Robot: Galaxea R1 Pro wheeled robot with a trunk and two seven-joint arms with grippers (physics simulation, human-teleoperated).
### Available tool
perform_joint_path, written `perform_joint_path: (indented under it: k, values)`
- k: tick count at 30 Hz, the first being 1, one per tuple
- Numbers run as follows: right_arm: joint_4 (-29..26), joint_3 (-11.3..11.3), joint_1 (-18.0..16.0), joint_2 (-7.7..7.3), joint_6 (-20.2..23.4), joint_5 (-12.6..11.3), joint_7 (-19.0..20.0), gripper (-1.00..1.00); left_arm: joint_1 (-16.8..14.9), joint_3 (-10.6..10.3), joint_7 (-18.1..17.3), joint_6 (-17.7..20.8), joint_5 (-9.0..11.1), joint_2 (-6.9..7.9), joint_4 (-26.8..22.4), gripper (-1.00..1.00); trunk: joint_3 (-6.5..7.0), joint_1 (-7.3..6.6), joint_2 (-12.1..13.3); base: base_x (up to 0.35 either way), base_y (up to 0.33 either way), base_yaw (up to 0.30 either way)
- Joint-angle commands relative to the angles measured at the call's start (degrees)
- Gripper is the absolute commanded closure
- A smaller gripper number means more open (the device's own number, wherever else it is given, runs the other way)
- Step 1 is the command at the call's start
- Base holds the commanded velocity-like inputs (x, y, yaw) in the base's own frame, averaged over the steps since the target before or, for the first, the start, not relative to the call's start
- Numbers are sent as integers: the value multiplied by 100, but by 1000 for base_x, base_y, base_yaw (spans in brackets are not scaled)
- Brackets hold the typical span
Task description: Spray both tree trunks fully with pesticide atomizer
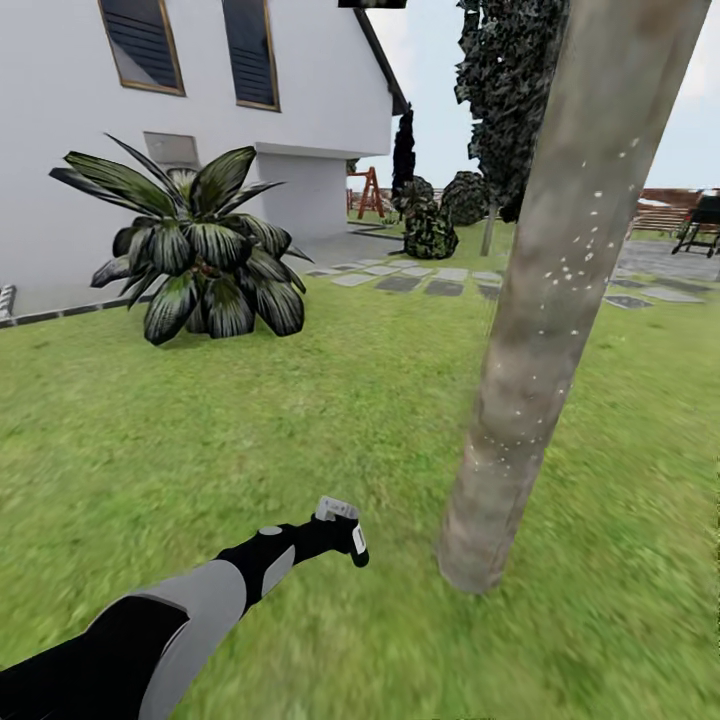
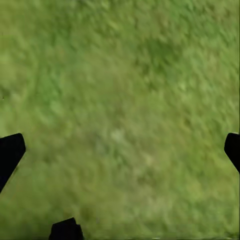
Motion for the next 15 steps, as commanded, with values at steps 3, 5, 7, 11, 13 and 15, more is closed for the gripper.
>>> perform_joint_path:
  k: [3, 5, 7, 11, 13, 15]
  values:
    - [28, -37, -12, 0, -55, -23, 14, -100, -3, -46, -18, -19, 62, 3, 4, 100, 1, 0, -3, 10, 700, -299]
    - [26, -37, -12, 0, -55, -23, 14, -100, -3, -47, -18, -19, 62, 3, 4, 100, 3, 0, -3, 3, 700, -300]
    - [28, -37, -12, 0, -55, -23, 14, -100, -3, -48, -18, -19, 62, 3, 4, 100, 3, 0, -3, 1, 700, -300]
    - [29, -37, -12, 0, -55, -23, 14, -100, -3, -51, -18, -19, 62, 3, 4, 100, 4, 0, -3, 0, 700, -300]
    - [28, -37, -12, 0, -55, -23, 14, -100, -3, -51, -18, -19, 62, 3, 4, 100, 4, 0, -3, 0, 525, -300]
    - [27, -37, -12, 0, -55, -23, 17, -100, -3, -51, -18, -19, 62, 2, 4, 100, 4, 0, -3, 30, 350, -300]
